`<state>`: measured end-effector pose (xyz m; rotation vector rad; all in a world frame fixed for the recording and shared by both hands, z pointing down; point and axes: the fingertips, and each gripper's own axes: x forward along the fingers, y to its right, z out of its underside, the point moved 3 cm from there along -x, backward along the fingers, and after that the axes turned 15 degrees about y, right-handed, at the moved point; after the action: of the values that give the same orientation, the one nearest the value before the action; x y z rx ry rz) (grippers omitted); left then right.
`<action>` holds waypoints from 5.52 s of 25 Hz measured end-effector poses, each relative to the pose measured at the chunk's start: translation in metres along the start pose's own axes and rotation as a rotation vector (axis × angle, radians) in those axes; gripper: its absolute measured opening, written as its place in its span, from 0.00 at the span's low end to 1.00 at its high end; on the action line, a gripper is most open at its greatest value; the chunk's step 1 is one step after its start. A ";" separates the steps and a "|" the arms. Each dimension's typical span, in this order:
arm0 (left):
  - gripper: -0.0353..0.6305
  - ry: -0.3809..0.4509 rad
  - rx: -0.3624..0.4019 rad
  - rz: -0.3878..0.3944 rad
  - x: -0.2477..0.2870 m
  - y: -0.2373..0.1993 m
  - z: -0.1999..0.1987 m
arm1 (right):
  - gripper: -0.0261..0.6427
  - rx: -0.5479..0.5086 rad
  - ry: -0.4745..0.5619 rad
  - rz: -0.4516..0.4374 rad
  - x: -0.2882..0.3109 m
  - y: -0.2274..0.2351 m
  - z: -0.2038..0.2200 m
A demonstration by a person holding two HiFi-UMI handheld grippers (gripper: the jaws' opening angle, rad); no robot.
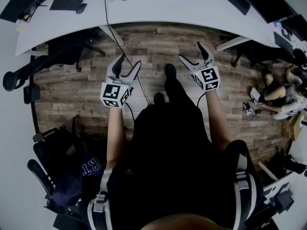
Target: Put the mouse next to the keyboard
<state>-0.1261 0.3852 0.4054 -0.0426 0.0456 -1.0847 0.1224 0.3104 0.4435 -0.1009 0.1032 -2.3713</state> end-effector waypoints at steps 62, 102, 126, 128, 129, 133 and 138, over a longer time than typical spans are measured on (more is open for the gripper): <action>0.46 -0.093 0.049 -0.357 0.181 -0.083 -0.005 | 0.62 0.083 -0.013 -0.385 0.216 0.160 0.048; 0.45 -0.122 0.001 -0.293 0.220 -0.261 0.016 | 0.60 0.093 -0.091 -0.428 0.383 0.108 0.060; 0.45 -0.207 -0.065 -0.126 0.268 -0.383 0.046 | 0.59 0.106 -0.180 -0.381 0.505 0.079 0.076; 0.45 -0.213 -0.070 -0.112 0.271 -0.389 0.048 | 0.59 0.099 -0.192 -0.378 0.511 0.077 0.078; 0.45 -0.217 -0.070 -0.105 0.273 -0.393 0.049 | 0.59 0.097 -0.198 -0.377 0.514 0.076 0.080; 0.45 -0.239 -0.064 -0.076 0.277 -0.405 0.055 | 0.59 0.106 -0.209 -0.370 0.526 0.071 0.085; 0.45 -0.266 -0.074 -0.046 0.278 -0.416 0.063 | 0.59 0.119 -0.221 -0.358 0.541 0.063 0.091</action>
<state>-0.3602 -0.0540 0.4873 -0.2552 -0.1553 -1.1151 -0.2130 -0.1145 0.5508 -0.3475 -0.1765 -2.6959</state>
